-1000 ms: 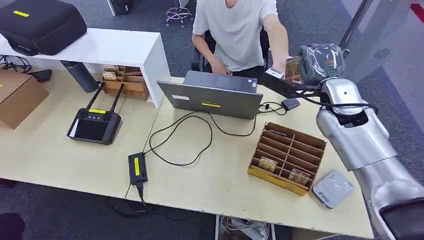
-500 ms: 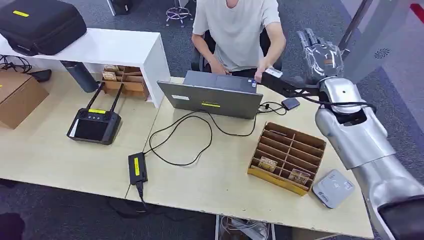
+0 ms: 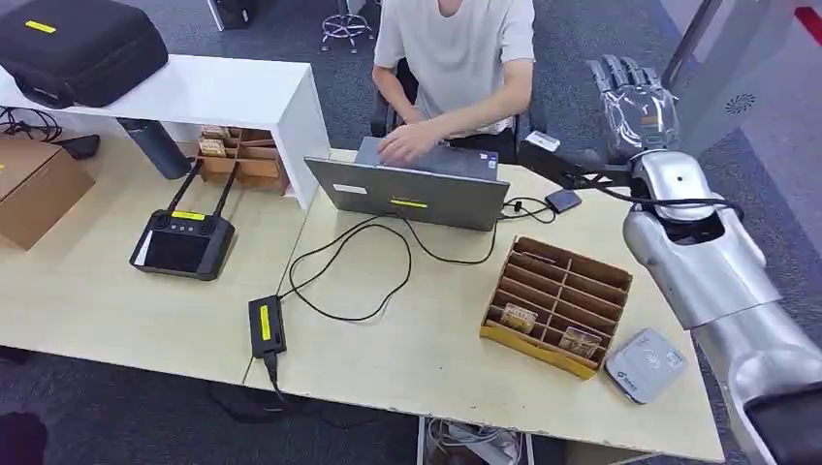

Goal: Pass the card to the sensor for recognition and then transmit it.

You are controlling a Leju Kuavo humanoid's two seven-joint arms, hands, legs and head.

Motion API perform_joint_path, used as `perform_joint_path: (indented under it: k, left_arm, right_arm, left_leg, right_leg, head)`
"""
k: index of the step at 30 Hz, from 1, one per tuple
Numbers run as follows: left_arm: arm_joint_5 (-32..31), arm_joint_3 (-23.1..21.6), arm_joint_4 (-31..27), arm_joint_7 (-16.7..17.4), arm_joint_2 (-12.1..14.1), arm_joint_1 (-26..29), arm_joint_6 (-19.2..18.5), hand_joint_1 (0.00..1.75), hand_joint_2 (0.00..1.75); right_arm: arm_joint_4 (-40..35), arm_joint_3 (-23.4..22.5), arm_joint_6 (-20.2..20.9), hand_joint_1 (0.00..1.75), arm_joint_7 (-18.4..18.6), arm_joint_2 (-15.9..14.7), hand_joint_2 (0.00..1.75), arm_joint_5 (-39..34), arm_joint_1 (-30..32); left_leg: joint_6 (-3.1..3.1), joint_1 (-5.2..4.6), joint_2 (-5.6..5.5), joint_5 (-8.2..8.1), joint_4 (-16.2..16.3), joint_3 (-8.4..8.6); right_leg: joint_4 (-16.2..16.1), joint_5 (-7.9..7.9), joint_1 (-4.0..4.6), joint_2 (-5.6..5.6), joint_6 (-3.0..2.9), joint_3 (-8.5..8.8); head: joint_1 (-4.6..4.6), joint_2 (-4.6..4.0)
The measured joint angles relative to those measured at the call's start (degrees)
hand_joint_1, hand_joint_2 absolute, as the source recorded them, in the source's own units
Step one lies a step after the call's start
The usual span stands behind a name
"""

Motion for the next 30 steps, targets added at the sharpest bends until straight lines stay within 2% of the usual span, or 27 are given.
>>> perform_joint_path:
  k: [4, 11, 18, 22, 30]
  left_arm:
    - [-0.1, 0.4, 0.4, 0.0, -0.2, 0.1, -0.1, 0.0, 1.75]
    - [-0.2, 1.4, 0.8, -0.2, -0.4, 0.2, -0.5, 0.0, 1.75]
    - [-0.1, 2.2, 1.3, -0.8, -0.6, 0.7, -0.6, 0.0, 1.75]
    - [-0.1, 2.5, 1.6, -1.0, -0.7, 1.0, -0.6, 0.0, 1.75]
    - [-0.1, 3.4, 2.4, -1.5, -1.0, 1.1, -0.7, 0.0, 1.75]
  right_arm:
    - [-1.4, 0.0, 0.6, 0.0, 0.1, -1.7, 1.75, 0.4, 0.0]
    - [-3.9, 0.0, 2.4, 0.0, 0.1, -7.2, 1.75, 1.2, 0.0]
    - [-4.6, -0.9, 2.9, 0.0, -0.2, -16.1, 1.75, 0.6, 0.1]
    - [-4.6, -2.9, 3.0, 0.0, 0.5, -21.5, 1.75, -0.9, 1.0]
    - [-4.6, -7.1, 4.2, 0.0, 1.9, -31.9, 1.75, -1.9, 6.0]
  left_leg:
    - [0.0, 0.0, -0.04, 0.0, 0.0, -0.02]
    - [0.01, -0.01, -0.07, -0.01, 0.0, -0.02]
    - [0.05, -0.04, -0.11, -0.04, 0.1, -0.03]
    - [0.06, -0.05, -0.24, -0.05, 0.1, -0.11]
    - [0.11, -0.05, -0.24, -0.09, 0.1, -0.15]
  right_leg:
    - [0.0, 0.0, 0.0, -0.04, 0.0, -0.01]
    - [0.0, 0.0, 0.0, -0.07, 0.0, -0.01]
    - [-0.1, 0.0, -0.01, -0.1, 0.01, -0.03]
    - [-0.1, -0.02, -0.01, -0.26, 0.04, -0.04]
    - [-0.1, -0.04, -0.01, -0.27, 0.07, -0.07]
  head:
    - [0.0, 0.0]
    - [0.02, 0.0]
    - [0.0, 0.0]
    - [0.0, 0.0]
    - [0.0, 0.0]
